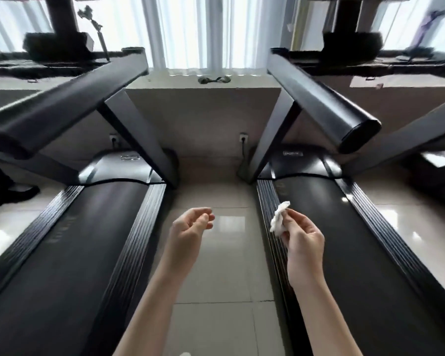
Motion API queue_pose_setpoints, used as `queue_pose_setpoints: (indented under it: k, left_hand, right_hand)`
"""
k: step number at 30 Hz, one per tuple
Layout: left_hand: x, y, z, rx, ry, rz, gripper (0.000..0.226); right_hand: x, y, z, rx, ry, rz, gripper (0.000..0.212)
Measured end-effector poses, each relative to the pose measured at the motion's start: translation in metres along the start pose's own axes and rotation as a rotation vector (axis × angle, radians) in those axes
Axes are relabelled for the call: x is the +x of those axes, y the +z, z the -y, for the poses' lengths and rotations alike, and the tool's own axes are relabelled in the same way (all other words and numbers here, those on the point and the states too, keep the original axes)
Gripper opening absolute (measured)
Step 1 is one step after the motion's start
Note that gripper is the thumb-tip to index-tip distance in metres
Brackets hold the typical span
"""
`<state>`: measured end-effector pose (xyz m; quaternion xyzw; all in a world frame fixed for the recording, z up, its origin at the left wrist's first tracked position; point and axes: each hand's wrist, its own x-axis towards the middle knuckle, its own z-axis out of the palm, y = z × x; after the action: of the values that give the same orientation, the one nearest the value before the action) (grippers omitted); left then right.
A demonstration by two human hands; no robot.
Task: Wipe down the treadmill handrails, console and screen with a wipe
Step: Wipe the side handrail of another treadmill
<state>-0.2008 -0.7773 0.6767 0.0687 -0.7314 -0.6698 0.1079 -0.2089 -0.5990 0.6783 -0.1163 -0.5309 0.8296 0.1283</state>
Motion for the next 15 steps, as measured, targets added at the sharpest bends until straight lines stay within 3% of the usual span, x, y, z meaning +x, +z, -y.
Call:
queue_pose_setpoints:
  k: [8,15]
  left_hand:
    - [0.177,0.047,-0.012,-0.064,0.096,0.301,0.028]
    - [0.229,0.135,-0.034,-0.105,0.147,0.638,0.014]
  right_hand:
    - [0.098,0.064,0.011,-0.082,-0.26,-0.308,0.02]
    - [0.143,0.063,0.05,-0.286,-0.592,-0.559,0.012]
